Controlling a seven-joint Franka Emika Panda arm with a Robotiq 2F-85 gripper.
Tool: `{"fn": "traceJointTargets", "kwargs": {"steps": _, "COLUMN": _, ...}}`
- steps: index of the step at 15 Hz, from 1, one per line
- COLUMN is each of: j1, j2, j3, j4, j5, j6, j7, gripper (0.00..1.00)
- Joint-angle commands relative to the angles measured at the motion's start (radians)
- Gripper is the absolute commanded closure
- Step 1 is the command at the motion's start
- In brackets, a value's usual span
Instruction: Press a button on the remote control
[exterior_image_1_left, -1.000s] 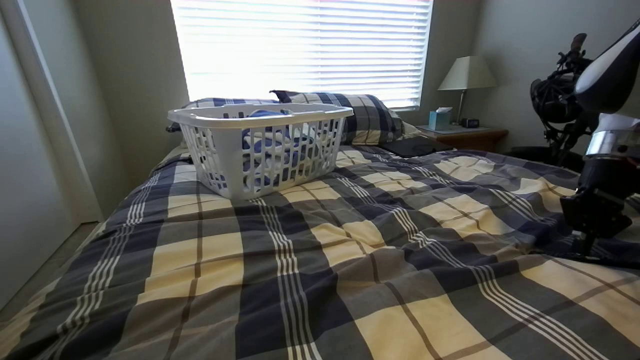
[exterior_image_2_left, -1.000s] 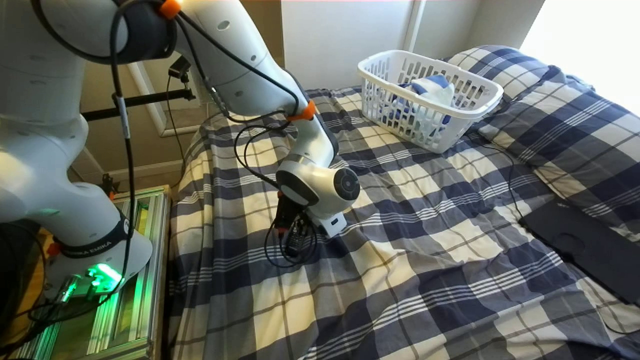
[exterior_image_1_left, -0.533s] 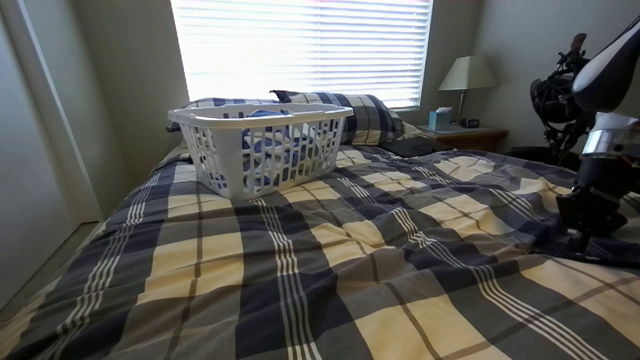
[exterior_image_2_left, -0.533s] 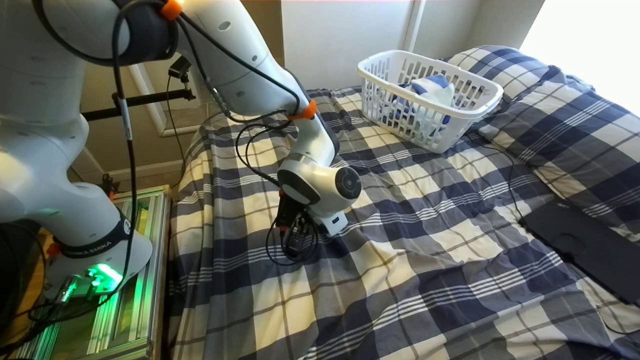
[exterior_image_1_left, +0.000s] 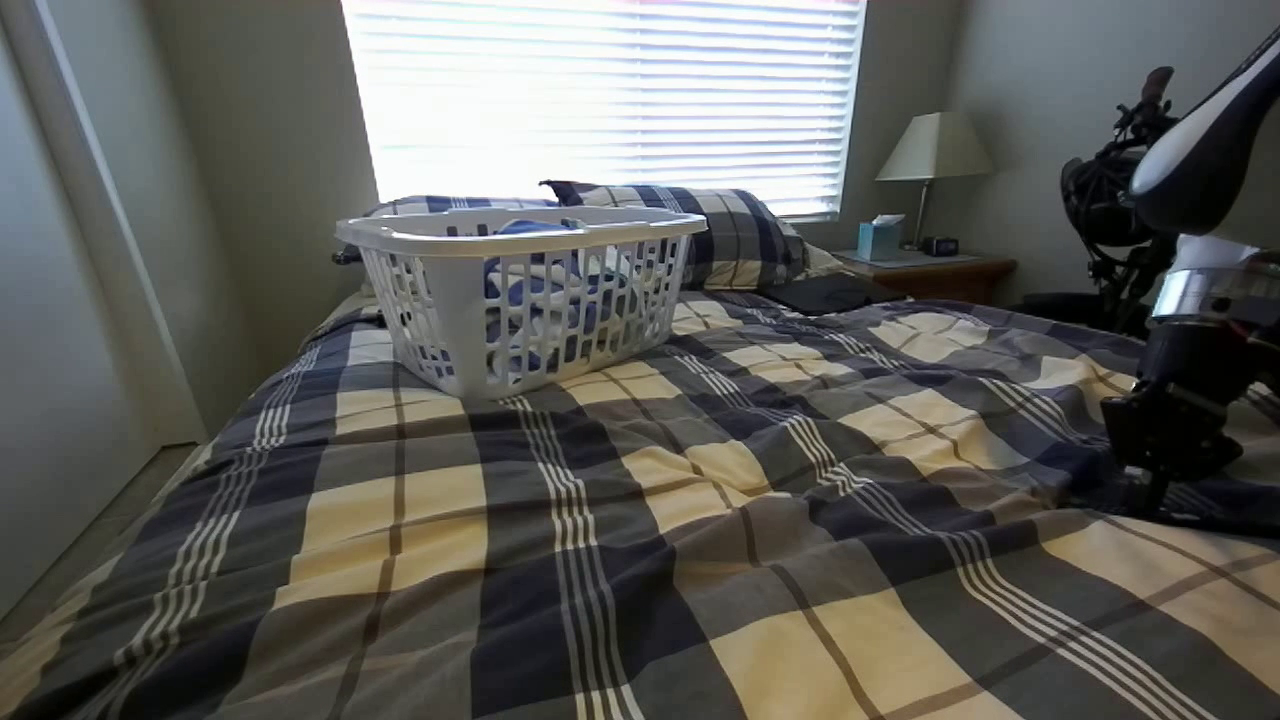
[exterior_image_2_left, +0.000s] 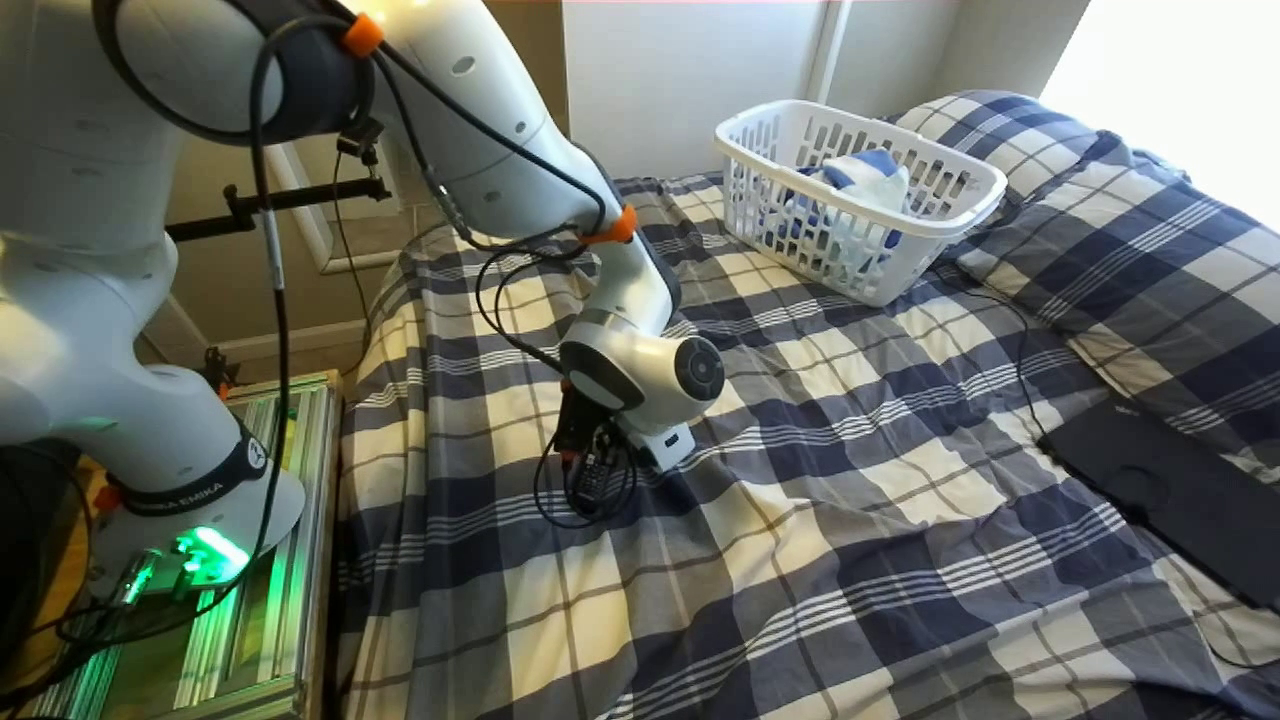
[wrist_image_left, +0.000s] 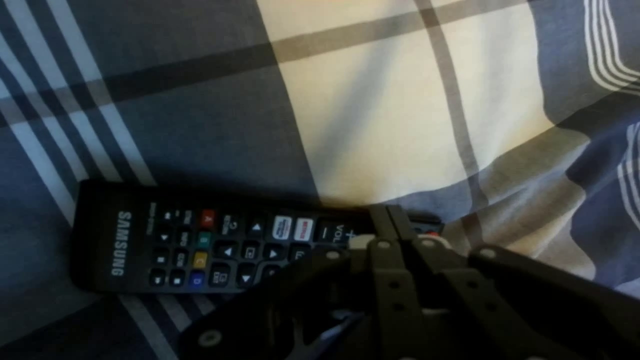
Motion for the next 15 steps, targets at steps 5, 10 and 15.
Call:
{"fn": "traceJointTargets", "kwargs": {"steps": 5, "j1": -0.014, "j2": 0.013, "j3": 0.004, "j4": 0.025, "j5": -0.029, "j6": -0.039, "j7": 0.053, "gripper": 0.96}}
{"fn": "traceJointTargets", "kwargs": {"steps": 10, "j1": -0.014, "j2": 0.013, "j3": 0.001, "j4": 0.026, "j5": -0.034, "j6": -0.043, "j7": 0.063, "gripper": 0.96}}
{"fn": "traceJointTargets", "kwargs": {"steps": 15, "j1": -0.017, "j2": 0.054, "j3": 0.012, "j4": 0.053, "j5": -0.034, "j6": -0.058, "j7": 0.059, "gripper": 0.96}}
